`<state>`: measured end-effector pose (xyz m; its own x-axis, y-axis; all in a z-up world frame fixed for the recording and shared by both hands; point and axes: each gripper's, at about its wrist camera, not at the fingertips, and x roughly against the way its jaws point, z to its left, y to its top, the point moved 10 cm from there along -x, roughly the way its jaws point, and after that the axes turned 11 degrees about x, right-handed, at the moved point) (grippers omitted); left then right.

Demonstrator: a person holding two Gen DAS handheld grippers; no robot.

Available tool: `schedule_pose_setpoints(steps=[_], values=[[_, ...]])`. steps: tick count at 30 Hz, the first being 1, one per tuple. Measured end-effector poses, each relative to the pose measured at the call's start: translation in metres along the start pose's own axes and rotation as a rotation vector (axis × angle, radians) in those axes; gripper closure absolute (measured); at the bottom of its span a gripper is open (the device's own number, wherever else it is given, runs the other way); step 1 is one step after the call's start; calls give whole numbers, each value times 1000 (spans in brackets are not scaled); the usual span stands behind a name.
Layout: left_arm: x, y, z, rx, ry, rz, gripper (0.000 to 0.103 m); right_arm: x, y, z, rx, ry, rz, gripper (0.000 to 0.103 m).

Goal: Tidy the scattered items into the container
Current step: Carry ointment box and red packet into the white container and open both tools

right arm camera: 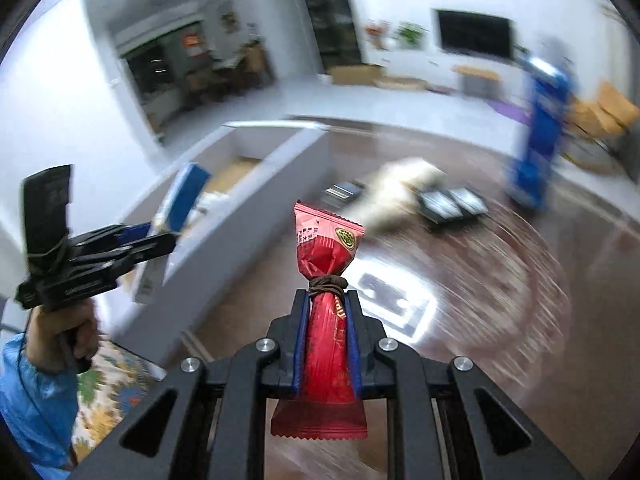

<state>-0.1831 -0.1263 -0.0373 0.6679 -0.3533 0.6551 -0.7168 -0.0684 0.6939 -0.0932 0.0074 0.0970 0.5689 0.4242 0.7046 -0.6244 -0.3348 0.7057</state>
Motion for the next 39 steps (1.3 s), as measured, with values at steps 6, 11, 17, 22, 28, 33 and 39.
schedule_pose_setpoints(steps=[6, 11, 17, 22, 28, 33, 39], values=[[30, 37, 132, 120, 182, -34, 60, -53, 89, 116, 168, 118, -50, 85], [22, 29, 195, 207, 247, 14, 60, -125, 126, 174, 252, 145, -17, 85], [2, 5, 227, 253, 300, 74, 59, -192, 118, 188, 220, 156, 74, 84], [-14, -10, 243, 254, 385, 136, 51, -216, 98, 187, 186, 168, 120, 23], [-14, -10, 226, 173, 454, 91, 32, -207, 90, 162, 32, 307, 48, 13], [-14, -16, 199, 125, 453, 78, 30, -171, 83, 140, -93, 470, -43, 12], [-3, -12, 132, 16, 395, 15, 30, -89, 64, 119, -217, 843, -174, 1]])
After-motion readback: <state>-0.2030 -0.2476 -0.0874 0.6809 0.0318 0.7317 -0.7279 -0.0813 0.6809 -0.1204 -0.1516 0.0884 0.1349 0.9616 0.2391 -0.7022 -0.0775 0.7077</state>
